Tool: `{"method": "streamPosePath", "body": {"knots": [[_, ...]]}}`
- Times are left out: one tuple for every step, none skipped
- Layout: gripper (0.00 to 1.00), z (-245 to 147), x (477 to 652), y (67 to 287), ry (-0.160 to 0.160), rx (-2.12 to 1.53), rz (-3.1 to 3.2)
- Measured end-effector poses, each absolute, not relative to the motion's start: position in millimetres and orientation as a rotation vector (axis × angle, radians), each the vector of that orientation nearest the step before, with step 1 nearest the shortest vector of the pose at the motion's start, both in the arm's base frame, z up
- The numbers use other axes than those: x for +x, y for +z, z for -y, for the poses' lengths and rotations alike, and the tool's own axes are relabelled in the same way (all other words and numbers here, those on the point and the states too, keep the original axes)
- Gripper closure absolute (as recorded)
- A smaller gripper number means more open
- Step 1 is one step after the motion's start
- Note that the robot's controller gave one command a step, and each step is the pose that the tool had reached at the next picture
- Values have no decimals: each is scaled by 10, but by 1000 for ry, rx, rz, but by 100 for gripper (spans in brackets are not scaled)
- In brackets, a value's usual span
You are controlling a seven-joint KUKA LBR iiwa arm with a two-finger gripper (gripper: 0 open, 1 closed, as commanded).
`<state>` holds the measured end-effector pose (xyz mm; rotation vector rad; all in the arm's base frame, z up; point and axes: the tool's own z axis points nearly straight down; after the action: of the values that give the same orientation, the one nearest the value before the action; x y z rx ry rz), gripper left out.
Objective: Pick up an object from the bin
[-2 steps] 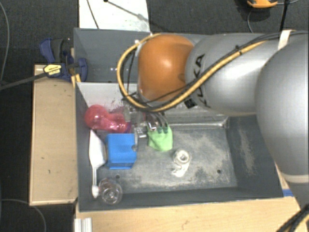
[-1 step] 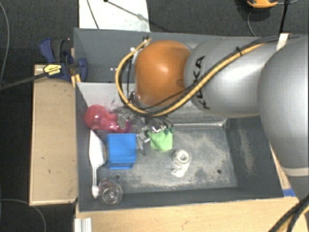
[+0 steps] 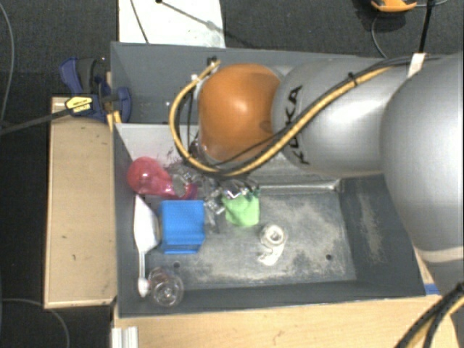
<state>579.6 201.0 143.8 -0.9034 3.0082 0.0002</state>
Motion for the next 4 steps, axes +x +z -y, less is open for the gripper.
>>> {"method": "streamPosePath", "body": {"knots": [[0,-2114,5790,812,0,-1424,-2787],[100,-2081,5771,954,2,-1419,-2804],[100,-2080,5771,954,2,-1418,-2804],[100,-2077,5760,987,2,-1418,-2806]]}}
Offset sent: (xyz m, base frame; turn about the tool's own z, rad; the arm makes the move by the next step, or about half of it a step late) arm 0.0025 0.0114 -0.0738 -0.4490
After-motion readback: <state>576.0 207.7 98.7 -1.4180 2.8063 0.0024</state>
